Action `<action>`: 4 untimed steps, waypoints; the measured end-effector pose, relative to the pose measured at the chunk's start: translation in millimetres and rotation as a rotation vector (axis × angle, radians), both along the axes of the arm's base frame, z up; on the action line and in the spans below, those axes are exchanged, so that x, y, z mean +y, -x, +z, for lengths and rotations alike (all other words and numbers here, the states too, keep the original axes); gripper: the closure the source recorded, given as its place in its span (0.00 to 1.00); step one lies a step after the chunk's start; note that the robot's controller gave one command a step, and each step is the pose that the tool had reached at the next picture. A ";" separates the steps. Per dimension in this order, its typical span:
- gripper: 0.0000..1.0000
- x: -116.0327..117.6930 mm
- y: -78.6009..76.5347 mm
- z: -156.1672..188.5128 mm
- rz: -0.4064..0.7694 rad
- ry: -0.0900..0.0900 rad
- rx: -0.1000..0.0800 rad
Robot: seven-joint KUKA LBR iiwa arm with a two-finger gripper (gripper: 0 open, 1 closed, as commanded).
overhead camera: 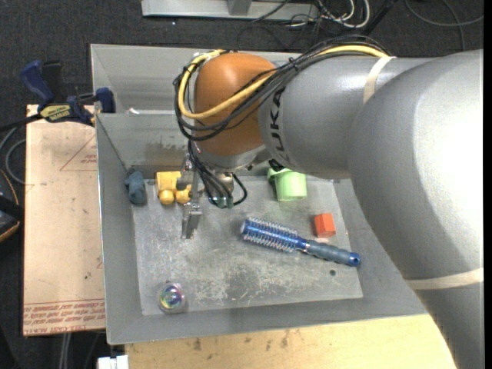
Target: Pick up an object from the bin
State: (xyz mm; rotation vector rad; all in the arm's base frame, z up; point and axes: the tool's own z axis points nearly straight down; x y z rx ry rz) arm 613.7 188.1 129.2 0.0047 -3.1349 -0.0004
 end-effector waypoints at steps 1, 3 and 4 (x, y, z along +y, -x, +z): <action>0.00 -24.3 -34.0 -26.3 0.230 -0.006 -0.037; 0.00 -11.3 -37.2 -33.1 0.396 -0.007 -0.038; 0.00 -5.7 -43.8 -36.0 0.458 -0.004 -0.040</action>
Offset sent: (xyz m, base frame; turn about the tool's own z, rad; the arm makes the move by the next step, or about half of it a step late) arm 0.0379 -0.0394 -0.0592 -0.2881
